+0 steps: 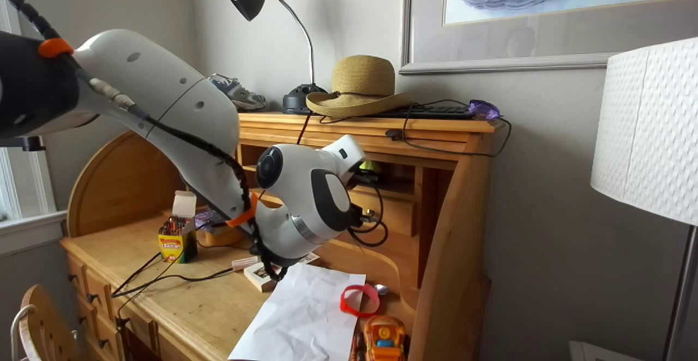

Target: Put the green ball in the right top compartment

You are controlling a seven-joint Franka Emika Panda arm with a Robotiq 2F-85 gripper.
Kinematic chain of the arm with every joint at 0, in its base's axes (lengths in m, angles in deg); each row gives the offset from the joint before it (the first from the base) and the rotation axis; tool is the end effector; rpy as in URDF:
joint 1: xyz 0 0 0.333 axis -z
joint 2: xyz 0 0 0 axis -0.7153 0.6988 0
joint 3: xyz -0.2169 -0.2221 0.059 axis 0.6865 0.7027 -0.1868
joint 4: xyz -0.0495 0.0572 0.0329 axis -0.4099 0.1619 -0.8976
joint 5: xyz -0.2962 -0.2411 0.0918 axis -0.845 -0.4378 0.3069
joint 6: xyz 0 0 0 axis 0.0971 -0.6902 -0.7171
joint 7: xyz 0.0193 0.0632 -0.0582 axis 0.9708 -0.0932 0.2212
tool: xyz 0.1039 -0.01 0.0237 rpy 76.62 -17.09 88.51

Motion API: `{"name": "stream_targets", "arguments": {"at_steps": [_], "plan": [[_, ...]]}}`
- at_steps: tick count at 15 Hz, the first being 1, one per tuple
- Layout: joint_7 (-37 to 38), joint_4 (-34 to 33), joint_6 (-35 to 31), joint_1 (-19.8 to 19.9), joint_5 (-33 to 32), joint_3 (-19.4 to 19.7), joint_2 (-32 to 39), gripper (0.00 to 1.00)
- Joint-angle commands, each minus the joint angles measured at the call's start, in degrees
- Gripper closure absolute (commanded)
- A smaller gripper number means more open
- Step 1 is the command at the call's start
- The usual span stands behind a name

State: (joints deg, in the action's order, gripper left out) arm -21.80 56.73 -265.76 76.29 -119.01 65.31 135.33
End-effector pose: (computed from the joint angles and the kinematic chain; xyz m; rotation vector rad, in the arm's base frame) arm 0.6756 -0.2582 0.2850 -2.4430 -0.1553 -1.9131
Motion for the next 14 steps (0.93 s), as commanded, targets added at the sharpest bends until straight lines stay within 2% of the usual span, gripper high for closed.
{"name": "stream_targets", "arguments": {"at_steps": [1,6,7,10,14], "plan": [[4.1,-4.1,2.1,0.3,-4.0,-1.2,1.1,0.63],[6.7,-5.4,3.3,0.4,-7.1,-1.4,1.2,0.63],[7.2,-5.6,3.5,0.4,-7.7,-1.4,1.2,0.13],[8.2,-6.4,3.9,0.4,-8.7,-1.3,1.2,0.01],[7.4,-7.2,2.6,0.6,-9.2,-1.4,1.3,0.0]]}}
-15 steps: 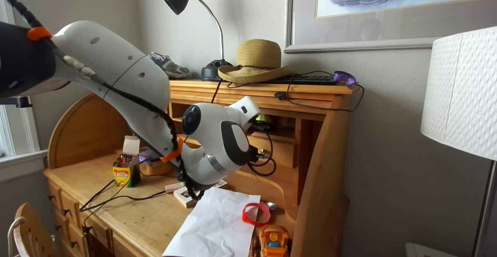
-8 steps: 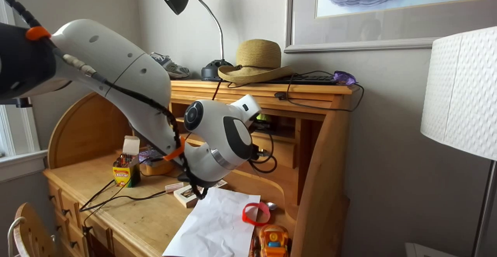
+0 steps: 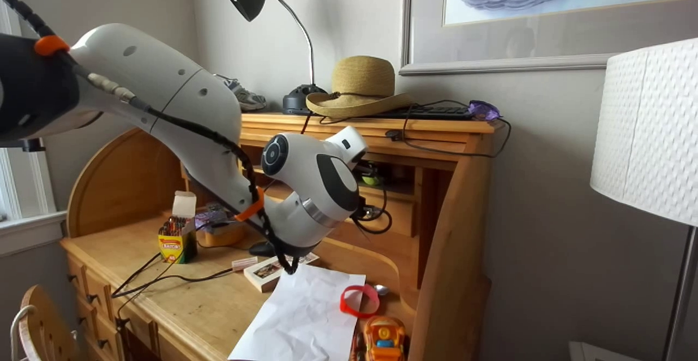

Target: Put the green ball in the right top compartment

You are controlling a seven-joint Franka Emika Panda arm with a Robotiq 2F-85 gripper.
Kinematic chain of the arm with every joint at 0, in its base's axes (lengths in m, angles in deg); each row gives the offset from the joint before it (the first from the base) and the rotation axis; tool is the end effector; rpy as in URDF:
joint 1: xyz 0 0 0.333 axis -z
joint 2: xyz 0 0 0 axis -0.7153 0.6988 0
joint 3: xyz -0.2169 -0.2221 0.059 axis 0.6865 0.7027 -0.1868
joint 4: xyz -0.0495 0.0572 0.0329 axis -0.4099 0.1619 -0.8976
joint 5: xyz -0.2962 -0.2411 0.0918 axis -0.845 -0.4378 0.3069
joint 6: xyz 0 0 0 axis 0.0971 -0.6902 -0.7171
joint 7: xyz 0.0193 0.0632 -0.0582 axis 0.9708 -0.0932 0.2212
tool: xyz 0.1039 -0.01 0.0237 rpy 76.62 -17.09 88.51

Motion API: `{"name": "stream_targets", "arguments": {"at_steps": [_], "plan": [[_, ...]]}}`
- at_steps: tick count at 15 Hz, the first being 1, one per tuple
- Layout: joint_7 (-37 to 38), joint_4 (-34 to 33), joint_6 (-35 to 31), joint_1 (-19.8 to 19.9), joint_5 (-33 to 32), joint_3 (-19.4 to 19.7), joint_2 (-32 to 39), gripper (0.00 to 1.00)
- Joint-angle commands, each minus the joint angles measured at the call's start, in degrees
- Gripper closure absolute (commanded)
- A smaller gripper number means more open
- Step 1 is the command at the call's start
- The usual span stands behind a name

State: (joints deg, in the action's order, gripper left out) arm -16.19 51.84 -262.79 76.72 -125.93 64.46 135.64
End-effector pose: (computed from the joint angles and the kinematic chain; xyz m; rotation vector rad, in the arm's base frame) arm 0.6864 -0.2561 0.3016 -2.4660 -0.2039 -1.8975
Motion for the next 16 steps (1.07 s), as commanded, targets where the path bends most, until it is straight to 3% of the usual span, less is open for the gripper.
{"name": "stream_targets", "arguments": {"at_steps": [1,10,11,16], "plan": [[1.6,-1.9,-0.6,0.4,-2.3,-0.4,0.7,0.0],[-7.6,5.3,-8.8,1.9,1.4,1.9,-1.6,0.0],[-9.2,6.8,-11.1,0.7,3.2,4.3,-2.1,0.0],[-17.2,14.4,-20.2,0.4,3.7,8.6,-4.3,0.0]]}}
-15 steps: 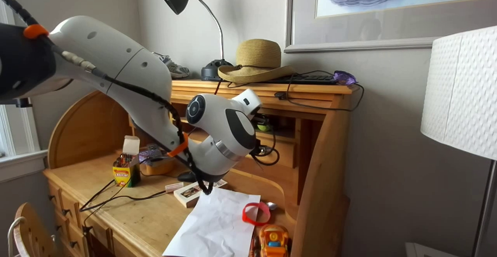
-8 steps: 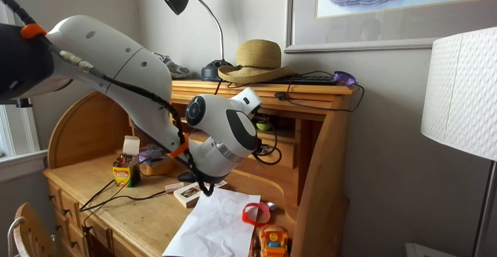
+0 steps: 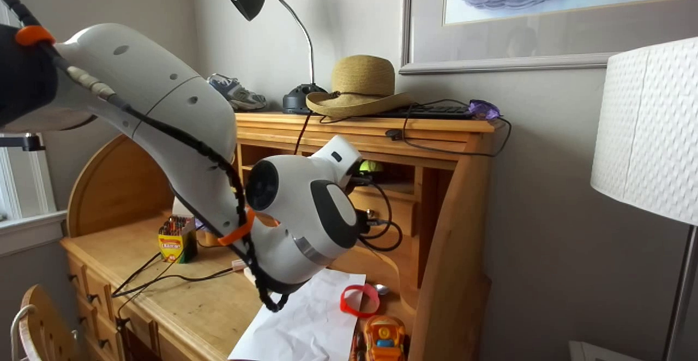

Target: Put the green ball in the right top compartment

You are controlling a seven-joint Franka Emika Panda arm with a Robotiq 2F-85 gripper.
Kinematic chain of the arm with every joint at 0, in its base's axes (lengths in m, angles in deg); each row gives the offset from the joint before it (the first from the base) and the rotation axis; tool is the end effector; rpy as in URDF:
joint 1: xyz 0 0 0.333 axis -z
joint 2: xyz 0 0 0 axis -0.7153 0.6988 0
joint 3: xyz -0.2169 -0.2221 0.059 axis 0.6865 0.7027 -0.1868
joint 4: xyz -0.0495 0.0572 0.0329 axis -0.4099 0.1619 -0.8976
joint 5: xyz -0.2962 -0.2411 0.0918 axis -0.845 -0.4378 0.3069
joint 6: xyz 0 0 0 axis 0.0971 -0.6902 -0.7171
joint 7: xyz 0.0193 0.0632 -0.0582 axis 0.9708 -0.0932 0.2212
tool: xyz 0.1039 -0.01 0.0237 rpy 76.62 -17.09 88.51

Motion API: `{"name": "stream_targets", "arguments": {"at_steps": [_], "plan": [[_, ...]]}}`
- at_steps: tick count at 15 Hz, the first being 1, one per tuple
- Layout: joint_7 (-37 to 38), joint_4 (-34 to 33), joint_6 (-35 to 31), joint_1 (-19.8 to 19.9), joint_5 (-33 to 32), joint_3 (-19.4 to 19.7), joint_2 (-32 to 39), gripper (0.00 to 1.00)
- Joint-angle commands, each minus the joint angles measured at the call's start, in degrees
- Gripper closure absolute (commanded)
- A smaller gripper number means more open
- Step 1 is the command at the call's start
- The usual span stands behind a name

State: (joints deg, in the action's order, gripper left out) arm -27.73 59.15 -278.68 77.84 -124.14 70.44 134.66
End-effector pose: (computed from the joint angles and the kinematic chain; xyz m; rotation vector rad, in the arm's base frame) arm 0.6265 -0.2865 0.2825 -2.3659 -0.4828 -1.9927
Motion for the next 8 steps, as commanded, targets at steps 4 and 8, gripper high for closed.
{"name": "stream_targets", "arguments": {"at_steps": [4,8], "plan": [[-13.4,13.2,-7.7,-2.7,-1.6,7.7,-6.5,0.0],[-22.0,18.2,-4.9,-6.2,-2.3,11.1,-10.5,0.0]]}}
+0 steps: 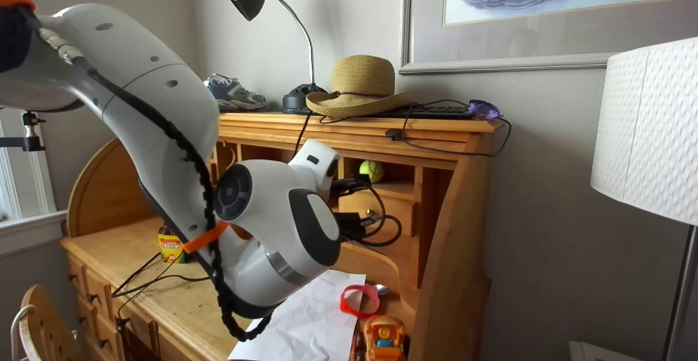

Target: Put the green ball in the right top compartment

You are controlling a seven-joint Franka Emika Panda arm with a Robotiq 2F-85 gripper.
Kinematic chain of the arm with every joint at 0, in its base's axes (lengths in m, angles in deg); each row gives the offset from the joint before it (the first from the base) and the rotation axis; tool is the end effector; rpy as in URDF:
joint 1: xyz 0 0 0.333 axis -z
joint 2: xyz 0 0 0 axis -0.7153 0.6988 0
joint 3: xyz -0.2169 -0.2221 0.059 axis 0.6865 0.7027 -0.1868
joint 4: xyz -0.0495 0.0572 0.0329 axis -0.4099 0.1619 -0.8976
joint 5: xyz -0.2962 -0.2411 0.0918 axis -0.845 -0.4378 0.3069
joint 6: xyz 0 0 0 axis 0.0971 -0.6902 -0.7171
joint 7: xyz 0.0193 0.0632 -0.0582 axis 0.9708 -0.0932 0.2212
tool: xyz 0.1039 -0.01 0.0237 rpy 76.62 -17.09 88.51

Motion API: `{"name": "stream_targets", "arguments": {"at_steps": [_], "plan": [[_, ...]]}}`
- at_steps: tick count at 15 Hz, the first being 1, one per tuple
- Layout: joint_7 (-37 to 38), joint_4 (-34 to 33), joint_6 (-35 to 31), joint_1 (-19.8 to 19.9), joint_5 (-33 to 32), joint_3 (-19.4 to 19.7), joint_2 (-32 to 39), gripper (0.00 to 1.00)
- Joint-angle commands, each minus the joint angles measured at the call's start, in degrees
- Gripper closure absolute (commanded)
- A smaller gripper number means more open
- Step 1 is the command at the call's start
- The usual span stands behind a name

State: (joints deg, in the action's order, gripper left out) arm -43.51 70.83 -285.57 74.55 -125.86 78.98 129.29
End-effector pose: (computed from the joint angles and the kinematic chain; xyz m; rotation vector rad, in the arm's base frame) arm 0.5740 -0.2918 0.2748 2.2540 0.8414 1.8261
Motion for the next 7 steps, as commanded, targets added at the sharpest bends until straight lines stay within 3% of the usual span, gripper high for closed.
{"name": "stream_targets", "arguments": {"at_steps": [1,3,4,5,7], "plan": [[-9.9,7.6,0.9,-3.5,-0.1,2.9,-6.1,0.0],[-17.8,10.1,-2.2,-4.1,0.7,3.3,-8.0,0.0],[-22.4,11.2,-3.1,-3.0,1.4,1.5,-9.0,0.0],[-15.2,6.1,-0.9,-3.3,0.5,1.9,-5.8,0.0],[-19.0,8.1,-1.0,-3.4,0.7,1.8,-7.7,0.0]]}}
